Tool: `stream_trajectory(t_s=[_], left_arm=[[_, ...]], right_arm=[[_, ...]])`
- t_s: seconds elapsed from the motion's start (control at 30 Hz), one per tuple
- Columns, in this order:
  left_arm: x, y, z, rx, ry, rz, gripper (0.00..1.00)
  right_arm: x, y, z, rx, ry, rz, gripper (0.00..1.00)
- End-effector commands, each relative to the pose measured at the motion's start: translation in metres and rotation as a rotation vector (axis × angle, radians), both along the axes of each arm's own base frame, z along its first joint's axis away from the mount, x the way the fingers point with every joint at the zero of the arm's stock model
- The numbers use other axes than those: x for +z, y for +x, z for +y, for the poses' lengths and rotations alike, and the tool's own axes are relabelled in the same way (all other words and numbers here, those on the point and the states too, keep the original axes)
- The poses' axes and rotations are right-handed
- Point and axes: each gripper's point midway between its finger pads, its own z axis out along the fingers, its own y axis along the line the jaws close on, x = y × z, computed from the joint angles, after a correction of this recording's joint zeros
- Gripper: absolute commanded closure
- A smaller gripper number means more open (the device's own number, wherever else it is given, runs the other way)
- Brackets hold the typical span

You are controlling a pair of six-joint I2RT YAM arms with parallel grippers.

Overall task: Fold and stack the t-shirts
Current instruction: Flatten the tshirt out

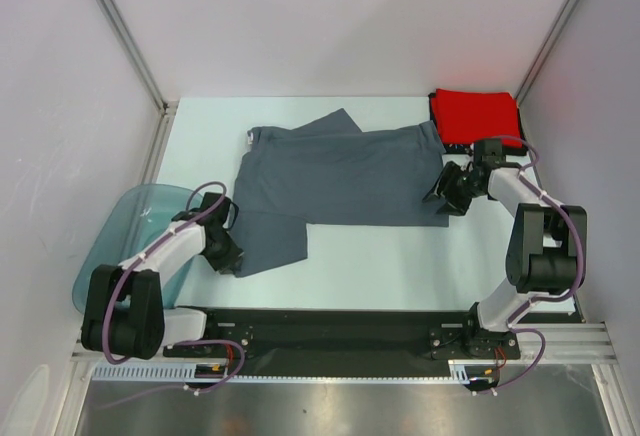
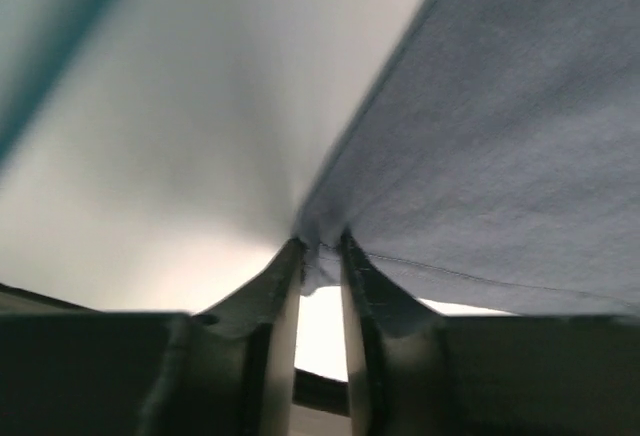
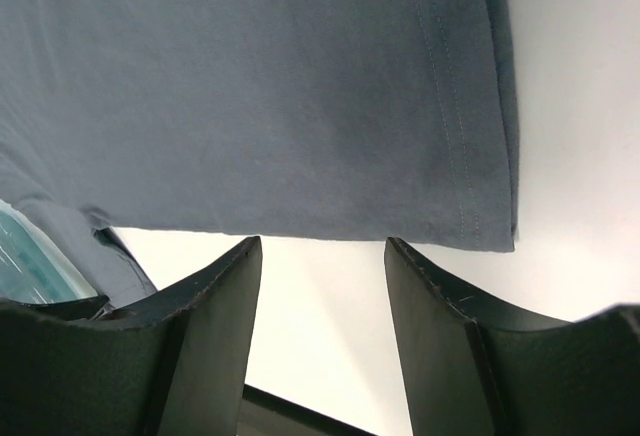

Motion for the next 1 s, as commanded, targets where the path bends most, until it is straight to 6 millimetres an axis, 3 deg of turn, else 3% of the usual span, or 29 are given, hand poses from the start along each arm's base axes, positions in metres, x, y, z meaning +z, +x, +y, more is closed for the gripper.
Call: stream_trajectory(t_s=[0.0,0.17,0.27,0.57,0.77,0.97], left_arm=[[-0.019,-0.005,0.004,0.017,0.02,0.025,0.81],[0.003,0.011,0.001,-0.004,0.009,-0.049,0.91],[0.032,0.03,-0.001,-0.02,0.005,-0.129,1.0],[0.111,0.07,-0.017,-0.159,-0.052,-0.338,1.0],[0.14,0.093,-0.021,-0.194,-0.054,-0.439,1.0],[0.151,0.106,-0.026,-0.218,-0.061,-0.484,1.0]], right_arm=[[0.012,0.002,-0.005,-0.008,-0.023,-0.049,0.42],[0.0,-0.004,-0.021,-0.112,-0.07,0.011,0.43],[-0.007,-0.006,-0.03,-0.177,-0.082,0.048,0.43],[-0.024,-0.012,-0.054,-0.307,-0.117,0.137,0.43],[-0.035,-0.028,-0.057,-0.465,-0.112,0.215,0.52],[-0.037,-0.029,-0.057,-0.53,-0.155,0.205,0.54]])
